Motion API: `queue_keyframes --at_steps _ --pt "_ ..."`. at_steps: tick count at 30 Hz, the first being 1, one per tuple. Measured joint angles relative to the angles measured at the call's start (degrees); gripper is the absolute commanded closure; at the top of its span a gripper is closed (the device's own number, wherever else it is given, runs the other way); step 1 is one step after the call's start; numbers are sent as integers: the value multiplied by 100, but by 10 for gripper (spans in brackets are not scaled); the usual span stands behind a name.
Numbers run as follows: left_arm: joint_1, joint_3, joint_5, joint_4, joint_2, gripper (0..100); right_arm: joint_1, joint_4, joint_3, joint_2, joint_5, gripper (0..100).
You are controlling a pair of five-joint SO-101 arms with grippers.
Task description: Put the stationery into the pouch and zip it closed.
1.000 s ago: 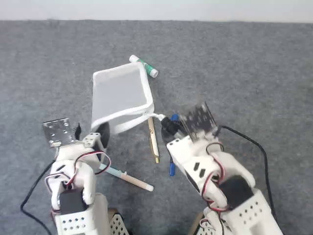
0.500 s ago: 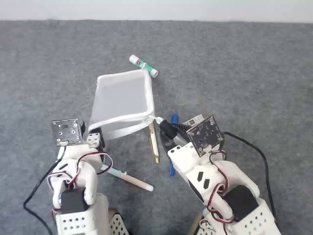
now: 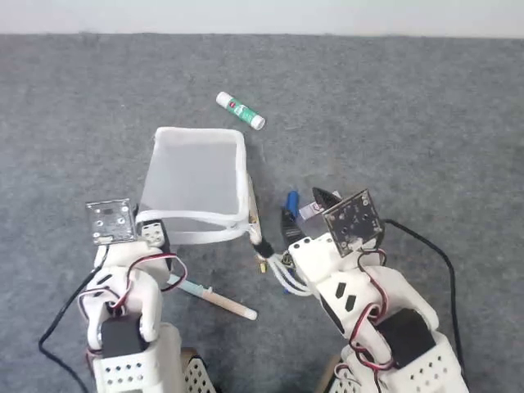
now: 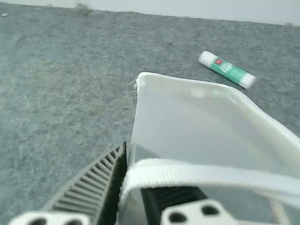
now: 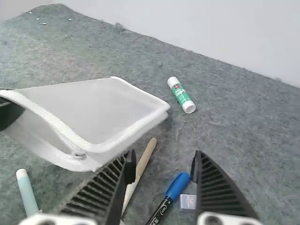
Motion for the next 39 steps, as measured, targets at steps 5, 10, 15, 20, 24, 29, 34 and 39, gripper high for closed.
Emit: queue_keyframes --at_steps 5,10,15,20,24,29,34,39 --pt "-527 -18 237 0 0 991 70 149 -193 466 0 823" --pt "-730 -18 246 0 0 991 70 149 -607 1714 0 825" --pt "-730 -18 246 0 0 991 167 149 -1108 3024 -105 824" --pt "-730 -18 246 0 0 991 668 193 -1855 4413 -651 824" --pt "-730 -18 246 0 0 991 826 193 -2330 5486 -1134 823" --pt "-730 -18 246 0 0 991 818 211 -2699 6321 -1705 821" --pt "-730 -18 246 0 0 991 1081 615 -3165 6804 -1855 821" --pt "-730 -18 246 0 0 991 1275 721 -3464 7332 -2189 821"
